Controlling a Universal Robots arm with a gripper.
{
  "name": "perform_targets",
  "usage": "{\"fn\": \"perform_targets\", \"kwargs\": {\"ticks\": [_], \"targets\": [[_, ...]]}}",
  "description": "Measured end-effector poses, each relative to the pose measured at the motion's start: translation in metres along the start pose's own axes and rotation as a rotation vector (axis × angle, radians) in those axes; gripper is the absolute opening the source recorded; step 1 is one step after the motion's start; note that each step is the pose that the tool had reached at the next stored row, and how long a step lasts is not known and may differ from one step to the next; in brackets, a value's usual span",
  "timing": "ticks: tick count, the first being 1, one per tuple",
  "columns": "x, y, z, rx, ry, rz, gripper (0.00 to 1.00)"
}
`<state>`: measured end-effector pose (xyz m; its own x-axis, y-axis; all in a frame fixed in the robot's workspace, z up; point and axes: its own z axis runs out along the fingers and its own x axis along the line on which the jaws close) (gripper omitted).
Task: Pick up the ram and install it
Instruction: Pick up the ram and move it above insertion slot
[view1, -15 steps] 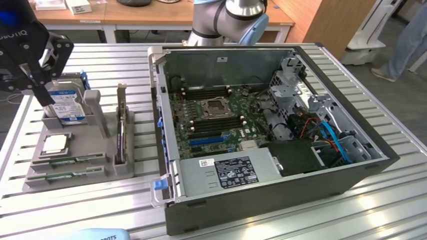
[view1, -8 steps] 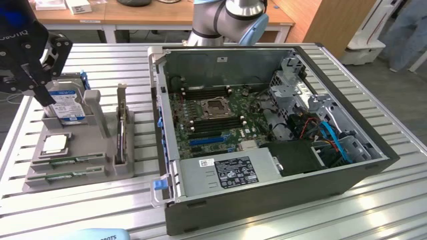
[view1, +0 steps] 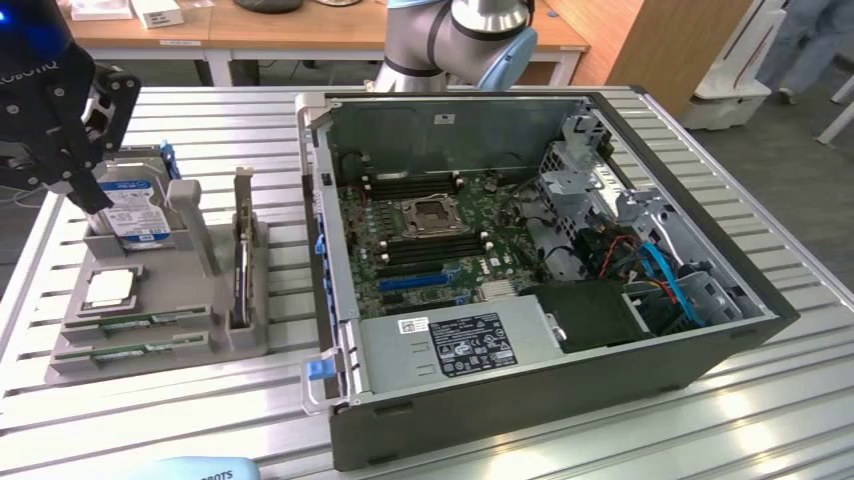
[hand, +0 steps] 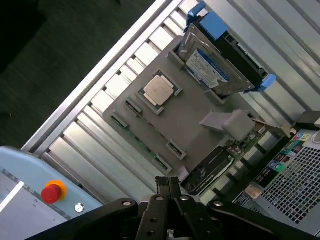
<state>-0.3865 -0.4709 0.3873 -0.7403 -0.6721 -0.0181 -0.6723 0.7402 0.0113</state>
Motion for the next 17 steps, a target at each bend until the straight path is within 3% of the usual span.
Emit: {"fn": "perform_targets", "kwargs": {"ticks": [17], "targets": [[0.0001,0.0,0.0026,-0.005,0.0033,-0.279,0.1]]}}
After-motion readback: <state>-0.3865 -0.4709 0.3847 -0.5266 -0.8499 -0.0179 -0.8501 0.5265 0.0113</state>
